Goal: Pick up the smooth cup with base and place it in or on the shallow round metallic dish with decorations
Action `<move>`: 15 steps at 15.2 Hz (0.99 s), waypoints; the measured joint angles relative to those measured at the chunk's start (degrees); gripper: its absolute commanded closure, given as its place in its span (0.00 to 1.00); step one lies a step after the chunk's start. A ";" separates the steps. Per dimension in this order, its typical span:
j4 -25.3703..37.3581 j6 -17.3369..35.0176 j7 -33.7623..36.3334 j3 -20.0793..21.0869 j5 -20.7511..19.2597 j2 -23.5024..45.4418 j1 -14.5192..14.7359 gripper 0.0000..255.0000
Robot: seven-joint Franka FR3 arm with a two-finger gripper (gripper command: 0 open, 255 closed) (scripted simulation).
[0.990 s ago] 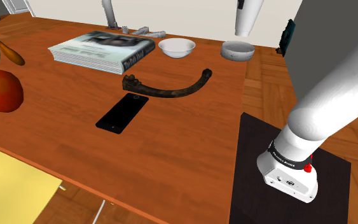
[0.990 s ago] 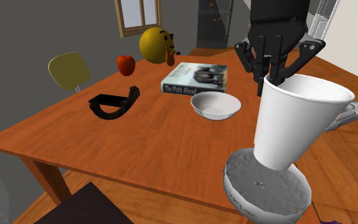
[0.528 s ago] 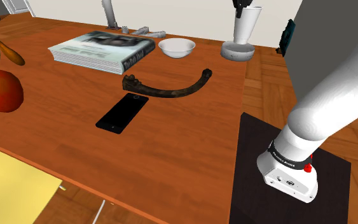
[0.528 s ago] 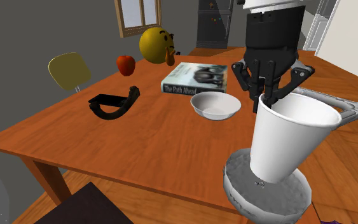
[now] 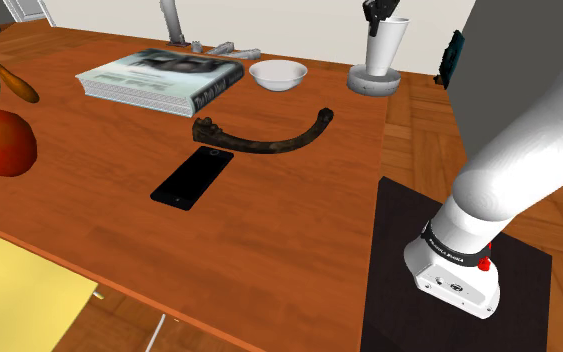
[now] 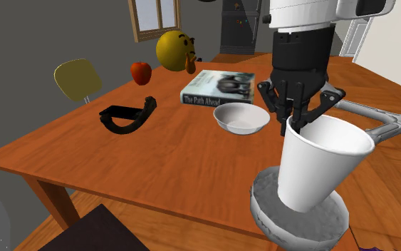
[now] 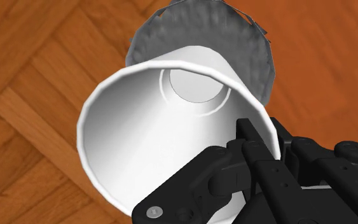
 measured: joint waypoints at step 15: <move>7.47 -6.62 -0.36 0.41 0.39 0.80 0.30 0.00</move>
